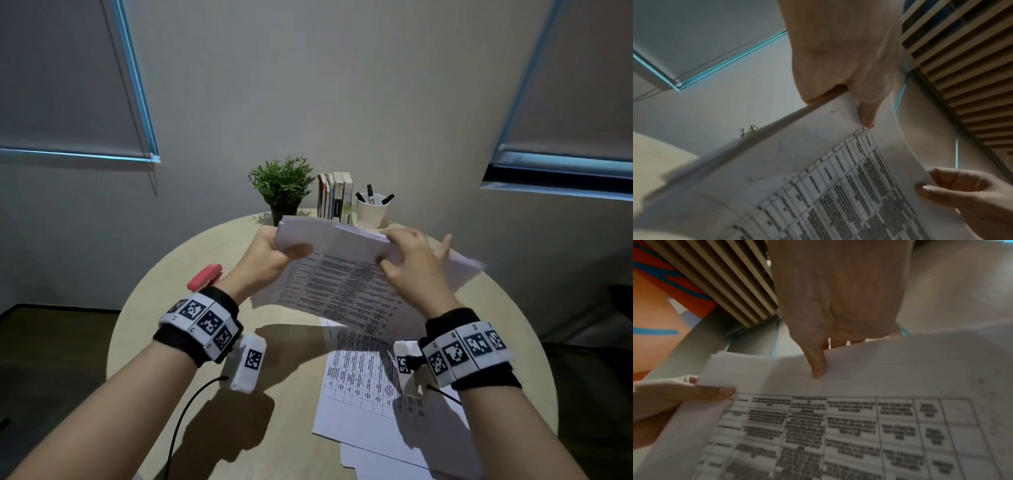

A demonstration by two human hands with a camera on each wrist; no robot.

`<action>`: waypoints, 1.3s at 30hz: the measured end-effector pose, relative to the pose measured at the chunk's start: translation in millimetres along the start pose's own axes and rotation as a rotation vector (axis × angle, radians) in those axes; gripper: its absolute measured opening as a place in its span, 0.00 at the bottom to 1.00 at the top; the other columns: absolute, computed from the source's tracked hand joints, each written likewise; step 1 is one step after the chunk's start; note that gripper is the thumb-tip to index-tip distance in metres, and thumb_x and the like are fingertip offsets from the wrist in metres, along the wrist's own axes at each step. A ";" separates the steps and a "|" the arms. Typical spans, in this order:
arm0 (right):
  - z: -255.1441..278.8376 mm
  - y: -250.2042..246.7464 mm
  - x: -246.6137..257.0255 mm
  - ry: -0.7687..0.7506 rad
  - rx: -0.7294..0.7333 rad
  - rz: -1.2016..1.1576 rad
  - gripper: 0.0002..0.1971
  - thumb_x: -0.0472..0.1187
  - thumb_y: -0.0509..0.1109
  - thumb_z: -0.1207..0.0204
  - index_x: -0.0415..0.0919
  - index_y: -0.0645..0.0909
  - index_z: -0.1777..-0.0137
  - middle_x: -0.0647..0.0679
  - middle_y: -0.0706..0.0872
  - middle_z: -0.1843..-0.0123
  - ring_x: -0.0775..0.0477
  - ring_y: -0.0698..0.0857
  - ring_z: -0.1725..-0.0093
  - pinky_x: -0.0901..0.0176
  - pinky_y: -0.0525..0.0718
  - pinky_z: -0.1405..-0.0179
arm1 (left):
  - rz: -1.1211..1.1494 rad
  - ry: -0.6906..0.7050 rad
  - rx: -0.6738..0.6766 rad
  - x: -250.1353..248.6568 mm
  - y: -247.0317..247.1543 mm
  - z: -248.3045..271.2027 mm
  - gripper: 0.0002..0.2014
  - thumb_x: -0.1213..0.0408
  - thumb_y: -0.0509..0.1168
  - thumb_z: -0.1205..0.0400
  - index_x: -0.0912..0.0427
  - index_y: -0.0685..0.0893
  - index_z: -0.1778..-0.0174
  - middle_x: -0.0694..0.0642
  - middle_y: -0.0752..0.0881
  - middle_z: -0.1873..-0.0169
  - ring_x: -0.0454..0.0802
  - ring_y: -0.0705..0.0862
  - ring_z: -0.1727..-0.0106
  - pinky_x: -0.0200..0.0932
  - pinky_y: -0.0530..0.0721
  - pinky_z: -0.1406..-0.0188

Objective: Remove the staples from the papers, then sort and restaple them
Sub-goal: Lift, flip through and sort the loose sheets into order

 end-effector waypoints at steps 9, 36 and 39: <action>-10.5 -44.7 -22.1 0.142 -0.304 -0.690 0.08 0.37 0.70 0.22 0.48 0.82 0.62 0.52 0.86 0.64 0.56 0.83 0.65 0.58 0.84 0.61 | 0.023 -0.159 -0.454 16.7 -49.2 -7.6 0.53 0.52 0.79 0.33 0.54 0.54 0.17 0.56 0.71 0.25 0.48 0.71 0.26 0.45 0.70 0.28; 20.2 27.0 -12.3 0.353 -0.060 -0.903 0.14 0.30 0.65 0.19 0.44 0.73 0.37 0.49 0.85 0.42 0.55 0.85 0.48 0.57 0.83 0.44 | 0.117 -0.135 -0.158 26.7 -1.6 -9.2 0.17 0.66 0.72 0.24 0.61 0.85 0.38 0.51 0.90 0.47 0.47 0.87 0.44 0.44 0.84 0.44; 17.7 21.3 -8.5 0.347 -0.081 -0.917 0.12 0.31 0.62 0.17 0.43 0.74 0.36 0.55 0.84 0.44 0.53 0.84 0.46 0.57 0.83 0.41 | 0.104 -0.099 -0.163 16.8 2.4 -10.7 0.13 0.67 0.70 0.21 0.57 0.85 0.41 0.47 0.89 0.50 0.40 0.87 0.48 0.38 0.85 0.49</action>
Point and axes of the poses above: each hand's wrist, its own z-axis away from the middle knuckle, its own y-axis out of the palm, x = y × z, the point moved 6 cm from there along -z, towards the middle knuckle
